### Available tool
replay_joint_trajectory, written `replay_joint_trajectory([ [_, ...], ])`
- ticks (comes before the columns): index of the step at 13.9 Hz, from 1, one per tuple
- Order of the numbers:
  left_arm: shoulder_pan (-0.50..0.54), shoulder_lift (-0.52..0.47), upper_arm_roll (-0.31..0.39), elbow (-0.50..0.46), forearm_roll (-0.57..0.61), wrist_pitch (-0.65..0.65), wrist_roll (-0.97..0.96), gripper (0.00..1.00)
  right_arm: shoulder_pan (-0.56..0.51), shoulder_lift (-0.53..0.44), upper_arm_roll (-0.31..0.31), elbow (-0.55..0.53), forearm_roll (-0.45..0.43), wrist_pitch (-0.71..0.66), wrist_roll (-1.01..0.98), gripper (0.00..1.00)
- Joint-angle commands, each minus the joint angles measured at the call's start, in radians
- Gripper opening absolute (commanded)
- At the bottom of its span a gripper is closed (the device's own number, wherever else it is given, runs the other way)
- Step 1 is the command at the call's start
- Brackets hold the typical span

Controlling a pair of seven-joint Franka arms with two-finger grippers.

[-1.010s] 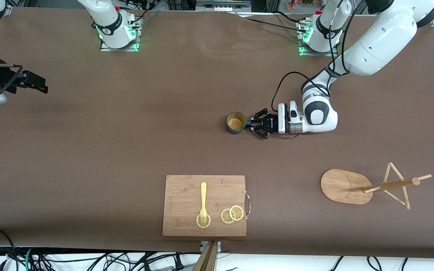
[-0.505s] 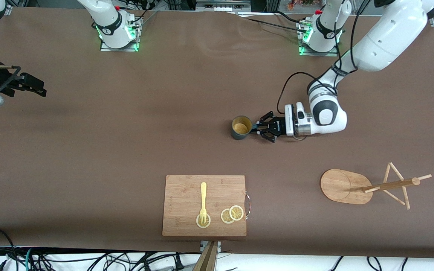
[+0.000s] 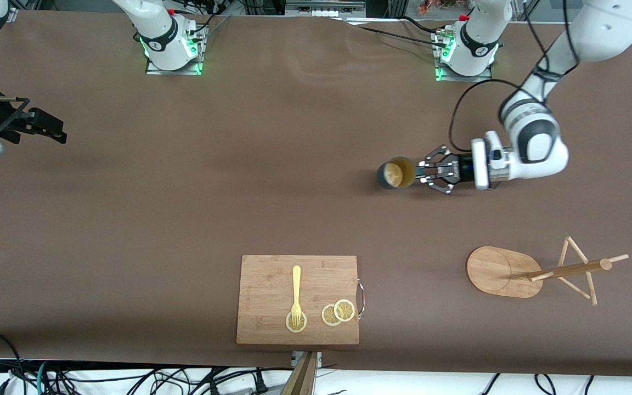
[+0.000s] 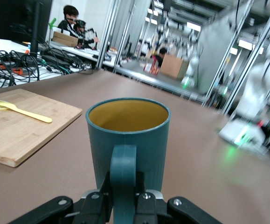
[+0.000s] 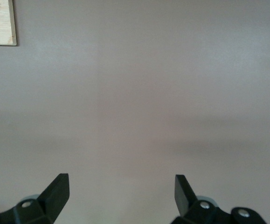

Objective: Pass cup and hang on rack
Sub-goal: 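Lift the teal mug with the left gripper and carry it toward the rack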

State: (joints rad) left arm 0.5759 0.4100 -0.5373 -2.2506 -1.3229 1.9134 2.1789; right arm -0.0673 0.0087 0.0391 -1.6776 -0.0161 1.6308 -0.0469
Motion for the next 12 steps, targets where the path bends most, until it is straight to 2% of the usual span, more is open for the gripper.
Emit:
replay_joint_trajectory([
  [1,0.168,-0.06,-0.018,-0.024,0.063,-0.15,-0.187,0.0,0.003,0.002,0.002,0.013,0.001,-0.002,0.01,1.0],
  [3,0.254,-0.079,-0.009,-0.015,0.094,-0.217,-0.319,0.0,0.004,0.002,0.004,0.013,0.002,-0.003,0.01,1.0],
  [7,0.307,-0.077,0.103,0.012,0.109,-0.385,-0.589,0.0,0.006,0.002,0.007,0.013,0.002,0.0,0.012,1.0],
  [9,0.343,-0.062,0.154,0.02,0.148,-0.491,-0.788,0.0,0.006,0.002,0.007,0.013,0.002,-0.002,0.012,1.0],
  [10,0.341,-0.039,0.195,0.054,0.159,-0.542,-0.868,0.0,0.006,0.002,0.007,0.013,0.002,-0.002,0.012,1.0],
  [12,0.343,0.042,0.215,0.156,0.206,-0.571,-0.936,0.0,0.009,-0.001,0.009,0.013,0.004,-0.005,0.012,1.0],
])
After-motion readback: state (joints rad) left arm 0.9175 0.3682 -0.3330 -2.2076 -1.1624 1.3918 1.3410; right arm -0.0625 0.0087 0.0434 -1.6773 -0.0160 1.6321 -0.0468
